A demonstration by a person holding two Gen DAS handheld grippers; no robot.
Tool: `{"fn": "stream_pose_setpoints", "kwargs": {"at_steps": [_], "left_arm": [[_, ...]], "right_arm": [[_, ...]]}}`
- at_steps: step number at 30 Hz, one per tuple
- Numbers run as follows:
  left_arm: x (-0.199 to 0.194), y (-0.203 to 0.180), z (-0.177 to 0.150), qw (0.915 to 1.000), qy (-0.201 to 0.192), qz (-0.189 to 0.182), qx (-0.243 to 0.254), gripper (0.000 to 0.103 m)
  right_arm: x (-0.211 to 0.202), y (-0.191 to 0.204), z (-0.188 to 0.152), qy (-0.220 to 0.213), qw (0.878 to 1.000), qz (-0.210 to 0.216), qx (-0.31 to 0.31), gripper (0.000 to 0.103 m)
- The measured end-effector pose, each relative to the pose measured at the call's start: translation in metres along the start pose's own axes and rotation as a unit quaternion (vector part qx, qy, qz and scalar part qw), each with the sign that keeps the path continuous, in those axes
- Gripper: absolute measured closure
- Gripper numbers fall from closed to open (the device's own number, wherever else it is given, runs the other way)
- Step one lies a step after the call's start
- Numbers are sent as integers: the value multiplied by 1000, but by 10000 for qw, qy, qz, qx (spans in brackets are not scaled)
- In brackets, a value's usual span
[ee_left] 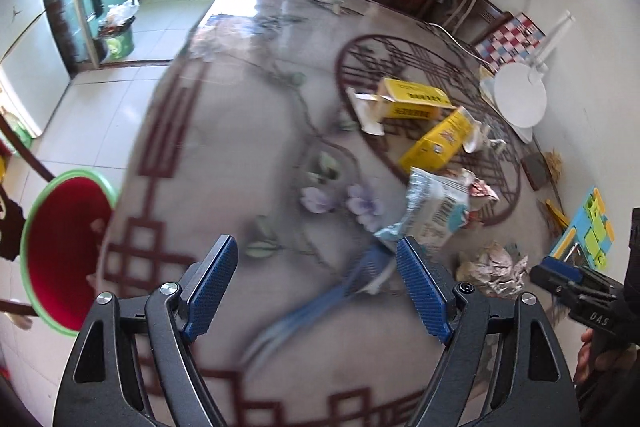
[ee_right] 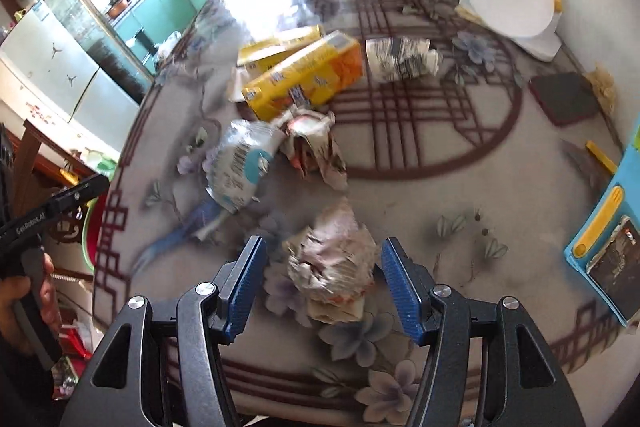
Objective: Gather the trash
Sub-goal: 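Grasp white-blue snack bag with left tool while right tool grasps crumpled newspaper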
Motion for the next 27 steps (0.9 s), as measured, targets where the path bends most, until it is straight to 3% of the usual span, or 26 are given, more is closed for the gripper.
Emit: {"fn": "stream_pose_setpoints", "kwargs": {"at_steps": [6, 7, 8, 10, 16, 22, 23, 24, 27], "left_arm": [[21, -45, 0, 9993, 172, 134, 319, 22], [23, -50, 0, 9990, 187, 176, 364, 22], [24, -53, 1, 9987, 200, 219, 410, 22], [26, -62, 2, 9981, 207, 280, 510, 22], [53, -90, -1, 9923, 383, 458, 1083, 22], [90, -115, 0, 9847, 620, 602, 1512, 22], [95, -116, 0, 9850, 687, 531, 1492, 31], [100, -115, 0, 9856, 777, 472, 1425, 54], [103, -111, -2, 9866, 876, 514, 1276, 70]], "right_arm": [[40, -25, -11, 428, 9984, 375, -38, 44], [43, -27, -12, 399, 9980, 496, -11, 47], [47, -29, -14, 382, 9974, 611, 31, 63], [43, -37, -13, 287, 9965, 777, 150, 67], [13, -67, 2, -230, 9981, 470, 318, 69], [0, -79, 9, -368, 9975, 440, 416, 69], [-1, -79, 9, -367, 9974, 459, 414, 69], [-2, -80, 9, -367, 9973, 479, 415, 69], [-6, -80, 11, -383, 9972, 499, 405, 69]]}}
Point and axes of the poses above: each gripper's, at about its wrist camera, not at the fingertips, and x roughly the way its jaws point, y to its left, z to its top, the point moved 3 cm from there along x, roughly the way its jaws point, and after that the axes turned 2 degrees about z, right-handed, at the moved point
